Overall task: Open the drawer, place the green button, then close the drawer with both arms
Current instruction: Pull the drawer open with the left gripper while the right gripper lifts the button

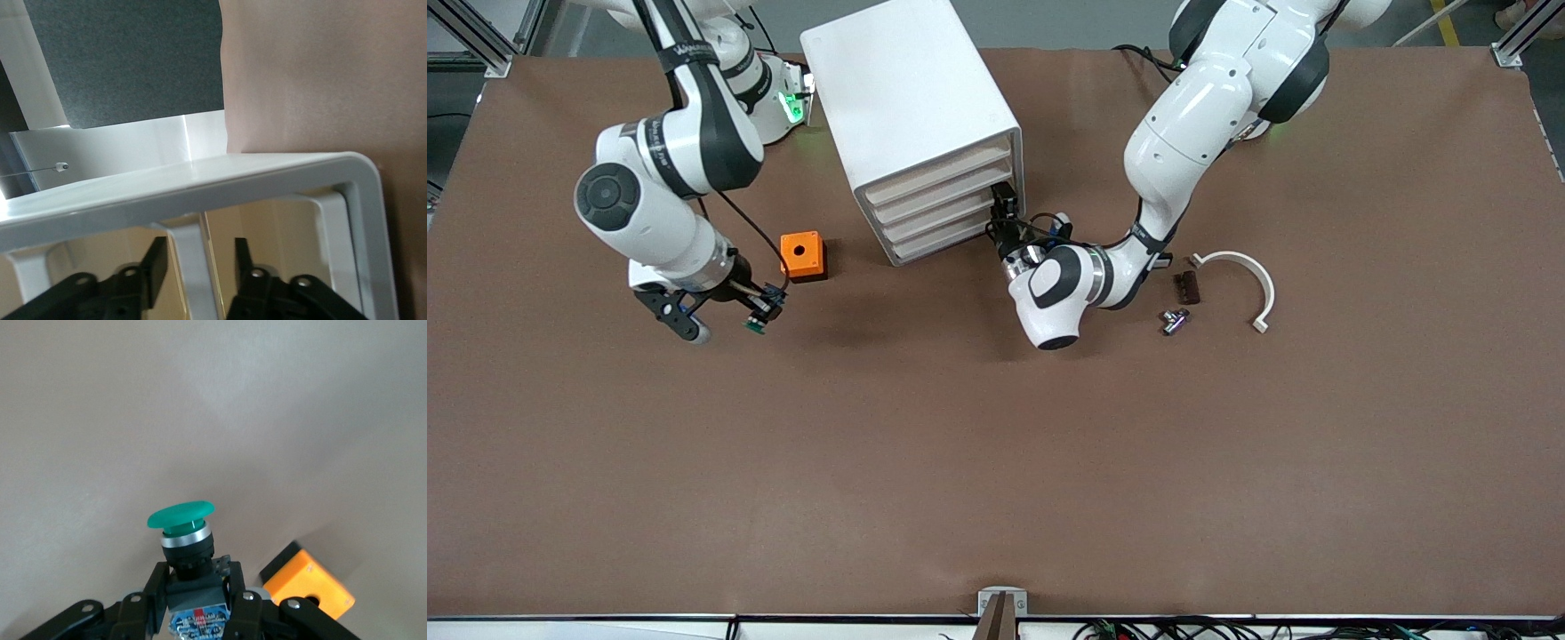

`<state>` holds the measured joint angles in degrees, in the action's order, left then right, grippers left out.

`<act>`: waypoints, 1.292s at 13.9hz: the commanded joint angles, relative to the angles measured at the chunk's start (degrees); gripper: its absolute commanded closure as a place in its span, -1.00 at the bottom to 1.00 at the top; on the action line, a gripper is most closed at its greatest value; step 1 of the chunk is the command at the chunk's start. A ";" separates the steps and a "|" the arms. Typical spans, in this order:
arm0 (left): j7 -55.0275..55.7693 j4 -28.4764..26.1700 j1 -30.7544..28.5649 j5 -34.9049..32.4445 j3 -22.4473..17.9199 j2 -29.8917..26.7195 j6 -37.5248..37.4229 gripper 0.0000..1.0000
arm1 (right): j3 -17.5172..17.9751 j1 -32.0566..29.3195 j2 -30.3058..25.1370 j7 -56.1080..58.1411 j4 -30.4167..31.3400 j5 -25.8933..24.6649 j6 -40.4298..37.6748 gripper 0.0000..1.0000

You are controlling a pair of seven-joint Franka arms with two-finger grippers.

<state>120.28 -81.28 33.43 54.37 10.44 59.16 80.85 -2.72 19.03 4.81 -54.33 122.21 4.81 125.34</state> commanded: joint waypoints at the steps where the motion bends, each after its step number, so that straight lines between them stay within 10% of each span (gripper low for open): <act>1: 1.10 1.29 0.41 1.18 0.02 1.31 -1.57 0.33 | -0.35 2.93 -1.11 -7.09 0.31 0.55 -0.72 1.00; 7: 1.19 1.30 0.15 2.31 -0.07 1.58 -1.92 0.77 | -0.35 9.71 -0.76 -19.05 0.48 0.55 -0.45 1.00; 18: 0.13 3.75 -5.65 3.29 -0.86 1.66 -0.43 0.74 | -0.44 16.65 2.48 -31.79 0.22 0.02 3.67 1.00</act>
<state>120.36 -80.23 29.23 56.07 9.59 59.97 80.41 -2.69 34.02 5.84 -83.31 122.54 4.81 126.98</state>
